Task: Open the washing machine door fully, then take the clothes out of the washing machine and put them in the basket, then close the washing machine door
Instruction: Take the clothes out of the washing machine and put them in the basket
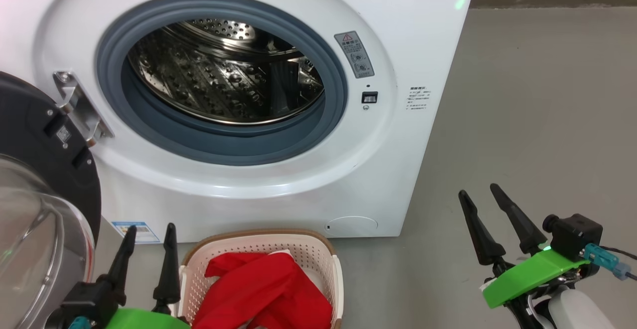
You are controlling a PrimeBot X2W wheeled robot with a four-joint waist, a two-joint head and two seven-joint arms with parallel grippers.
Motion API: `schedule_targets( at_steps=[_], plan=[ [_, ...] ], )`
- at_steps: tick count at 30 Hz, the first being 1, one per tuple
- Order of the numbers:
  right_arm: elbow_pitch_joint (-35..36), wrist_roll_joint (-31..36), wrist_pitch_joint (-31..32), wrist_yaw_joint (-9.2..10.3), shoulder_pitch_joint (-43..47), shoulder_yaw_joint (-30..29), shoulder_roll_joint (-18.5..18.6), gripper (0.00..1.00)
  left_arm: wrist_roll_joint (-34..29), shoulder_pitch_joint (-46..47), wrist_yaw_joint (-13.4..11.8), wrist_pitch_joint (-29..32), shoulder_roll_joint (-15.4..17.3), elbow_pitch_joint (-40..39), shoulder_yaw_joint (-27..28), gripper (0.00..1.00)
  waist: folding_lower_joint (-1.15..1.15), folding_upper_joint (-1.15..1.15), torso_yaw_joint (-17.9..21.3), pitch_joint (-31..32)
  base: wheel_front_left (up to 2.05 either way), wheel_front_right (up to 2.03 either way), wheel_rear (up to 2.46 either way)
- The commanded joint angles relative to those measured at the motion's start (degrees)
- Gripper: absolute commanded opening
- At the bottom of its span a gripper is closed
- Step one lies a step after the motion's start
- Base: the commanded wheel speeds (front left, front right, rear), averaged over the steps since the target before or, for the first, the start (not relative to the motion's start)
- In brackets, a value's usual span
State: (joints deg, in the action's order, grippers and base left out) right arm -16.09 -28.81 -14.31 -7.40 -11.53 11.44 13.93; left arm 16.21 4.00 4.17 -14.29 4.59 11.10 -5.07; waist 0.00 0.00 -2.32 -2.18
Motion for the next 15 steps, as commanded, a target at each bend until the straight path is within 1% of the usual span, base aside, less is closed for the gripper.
schedule_targets(
  at_steps=[1, 8, 15],
  plan=[
    [1.42, 0.13, -0.69, -0.09, 0.0, 0.85, 0.6, 1.0, -0.3, 0.6, -0.98, -0.71, 0.63, -2.04, 2.27, 1.0, 0.0, 0.0, 0.08, 0.13, 0.0, 0.0, 0.0],
    [1.51, 0.38, -0.69, -0.09, -0.11, 0.87, 0.63, 1.0, -0.47, -0.01, -1.82, -0.71, 0.54, -2.33, 2.33, 1.0, 0.0, 0.0, 0.14, 0.26, 0.0, 0.0, 0.0],
    [1.55, 0.55, -0.69, -0.09, -0.08, 0.92, 0.6, 1.0, -0.33, 0.46, -1.49, -0.71, 0.88, -1.61, 1.99, 1.0, 0.0, 0.0, 0.37, 0.1, 0.0, 0.0, 0.0]
  ],
)
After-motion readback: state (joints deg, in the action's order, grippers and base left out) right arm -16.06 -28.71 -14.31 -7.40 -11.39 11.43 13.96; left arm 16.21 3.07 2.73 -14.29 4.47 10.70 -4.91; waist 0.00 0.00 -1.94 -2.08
